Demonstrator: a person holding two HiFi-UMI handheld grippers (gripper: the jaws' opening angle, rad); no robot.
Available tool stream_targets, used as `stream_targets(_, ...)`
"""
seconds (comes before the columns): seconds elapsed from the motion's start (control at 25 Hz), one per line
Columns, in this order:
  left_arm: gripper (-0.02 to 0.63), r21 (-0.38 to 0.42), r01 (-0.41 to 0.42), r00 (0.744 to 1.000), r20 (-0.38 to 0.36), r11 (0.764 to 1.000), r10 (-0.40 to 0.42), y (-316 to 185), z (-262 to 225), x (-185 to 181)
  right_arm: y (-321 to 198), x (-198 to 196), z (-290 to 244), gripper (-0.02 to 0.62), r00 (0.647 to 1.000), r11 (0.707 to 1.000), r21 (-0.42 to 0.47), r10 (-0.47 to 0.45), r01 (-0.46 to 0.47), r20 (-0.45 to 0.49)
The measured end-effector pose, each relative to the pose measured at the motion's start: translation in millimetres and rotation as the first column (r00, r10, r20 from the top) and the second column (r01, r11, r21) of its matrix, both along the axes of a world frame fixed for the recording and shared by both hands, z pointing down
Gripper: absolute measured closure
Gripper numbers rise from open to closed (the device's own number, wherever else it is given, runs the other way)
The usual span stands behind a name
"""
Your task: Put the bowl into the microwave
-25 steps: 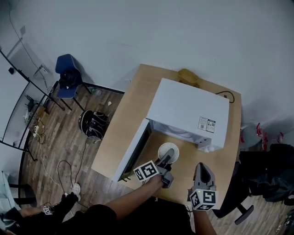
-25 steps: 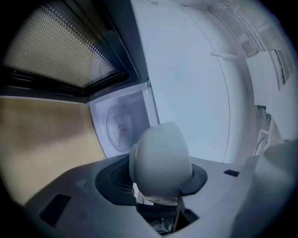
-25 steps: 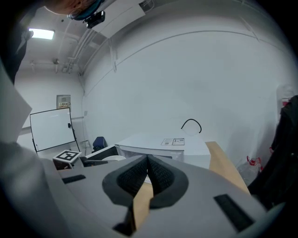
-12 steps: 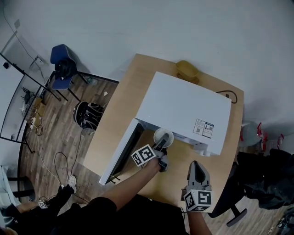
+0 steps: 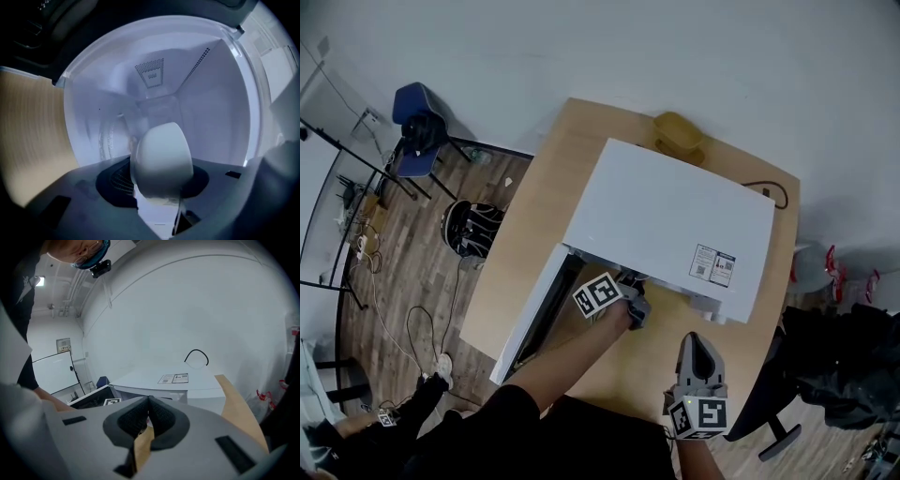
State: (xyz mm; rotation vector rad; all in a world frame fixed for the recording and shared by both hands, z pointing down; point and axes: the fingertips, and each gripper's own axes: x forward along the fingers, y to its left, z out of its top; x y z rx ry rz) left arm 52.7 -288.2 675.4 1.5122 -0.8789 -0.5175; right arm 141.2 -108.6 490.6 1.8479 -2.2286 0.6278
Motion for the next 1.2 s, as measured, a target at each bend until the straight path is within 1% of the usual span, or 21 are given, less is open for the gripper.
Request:
stream_targets(0.16,0.422,-0.039,0.020,1.000,-0.011,0.999,-0.021,-12,9,7,2,-1,5,0.537,1.000,1.000,-0.018,-0.003,0.003,0.010)
stream_targets(0.32,0.421,-0.051,0.042,0.999,-0.023,0.998,-0.043,-22,12,14,-1,3,9,0.537,1.000,1.000,-0.024,0.002,-0.002,0.012)
stream_targets(0.4,0.422,-0.070,0.048,0.999,-0.023,0.996,-0.049,-27,15,15,-2,5,8,0.537,1.000,1.000,-0.022,0.002,-0.002,0.009)
stream_targets(0.52,0.422,-0.148,0.071,0.996,-0.039,0.987,-0.077,-32,22,13,-4,6,5,0.536,1.000,1.000,-0.016,0.006,-0.006,0.009)
stream_targets(0.64,0.422,-0.238,0.117,0.989,-0.055,0.964,-0.134,-38,30,7,-6,7,4,0.537,1.000,1.000,-0.012,0.017,-0.016,0.014)
stream_targets(0.68,0.420,-0.250,0.119,0.990,-0.048,0.961,-0.135,-40,31,7,-7,7,5,0.537,1.000,1.000,-0.013,0.020,-0.020,0.016)
stream_targets(0.8,0.420,-0.248,0.088,0.996,-0.012,0.965,-0.094,-41,31,11,-4,6,7,0.537,0.999,0.999,-0.022,0.028,-0.027,0.022)
stream_targets(0.96,0.419,-0.226,0.065,0.998,-0.009,0.972,-0.069,-40,27,15,-2,6,9,0.537,0.999,0.999,-0.030,0.032,-0.031,0.018)
stream_targets(1.0,0.407,-0.227,0.063,0.998,-0.008,0.972,-0.067,-40,26,14,-2,6,9,0.537,0.999,0.999,-0.031,0.034,-0.033,0.018)
stream_targets(1.08,0.379,-0.242,0.065,0.998,0.004,0.968,-0.066,-38,25,13,-1,6,7,0.535,0.999,0.999,-0.028,0.038,-0.037,0.017)
stream_targets(1.2,0.373,-0.265,0.067,0.997,0.049,0.962,-0.056,-34,27,11,1,9,5,0.536,0.999,0.999,-0.013,0.037,-0.037,0.012)
